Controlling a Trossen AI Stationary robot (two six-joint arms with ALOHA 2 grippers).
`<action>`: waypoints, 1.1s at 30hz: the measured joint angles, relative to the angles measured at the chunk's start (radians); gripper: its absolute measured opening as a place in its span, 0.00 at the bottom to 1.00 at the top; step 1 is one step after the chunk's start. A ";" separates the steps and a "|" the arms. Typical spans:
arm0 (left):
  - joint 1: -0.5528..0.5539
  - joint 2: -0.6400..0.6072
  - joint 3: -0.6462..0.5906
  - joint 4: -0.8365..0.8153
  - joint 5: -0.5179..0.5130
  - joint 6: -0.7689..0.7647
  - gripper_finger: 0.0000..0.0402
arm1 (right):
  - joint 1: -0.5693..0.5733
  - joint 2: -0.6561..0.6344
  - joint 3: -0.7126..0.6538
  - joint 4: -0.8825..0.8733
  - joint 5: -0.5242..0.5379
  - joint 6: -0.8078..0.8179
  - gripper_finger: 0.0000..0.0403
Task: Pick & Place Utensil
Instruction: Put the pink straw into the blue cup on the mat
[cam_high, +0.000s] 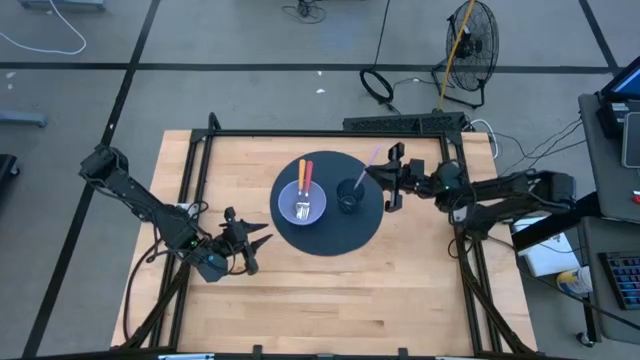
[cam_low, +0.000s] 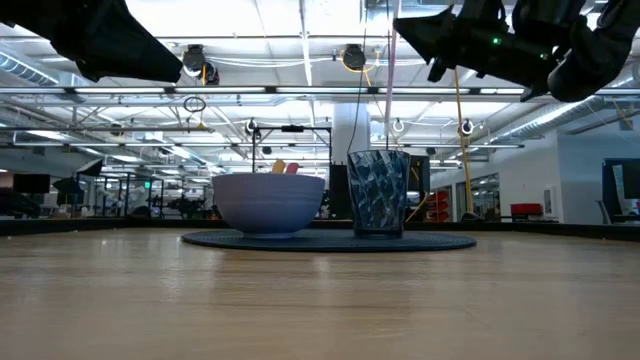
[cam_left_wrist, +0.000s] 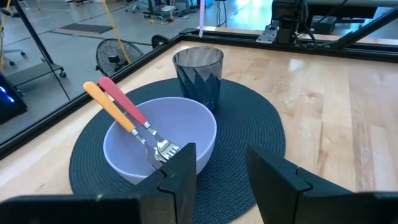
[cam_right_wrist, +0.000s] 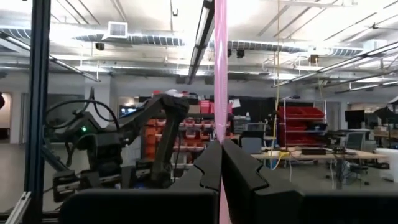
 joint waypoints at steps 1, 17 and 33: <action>0.000 0.000 0.000 0.000 0.000 0.000 0.36 | 0.000 0.012 0.000 0.010 -0.001 0.000 0.00; 0.000 0.000 0.000 -0.001 0.005 0.005 0.36 | 0.000 0.115 0.000 0.048 -0.003 0.022 0.00; 0.000 0.000 0.000 -0.002 0.005 0.004 0.36 | -0.011 0.123 0.000 0.031 -0.003 0.025 0.00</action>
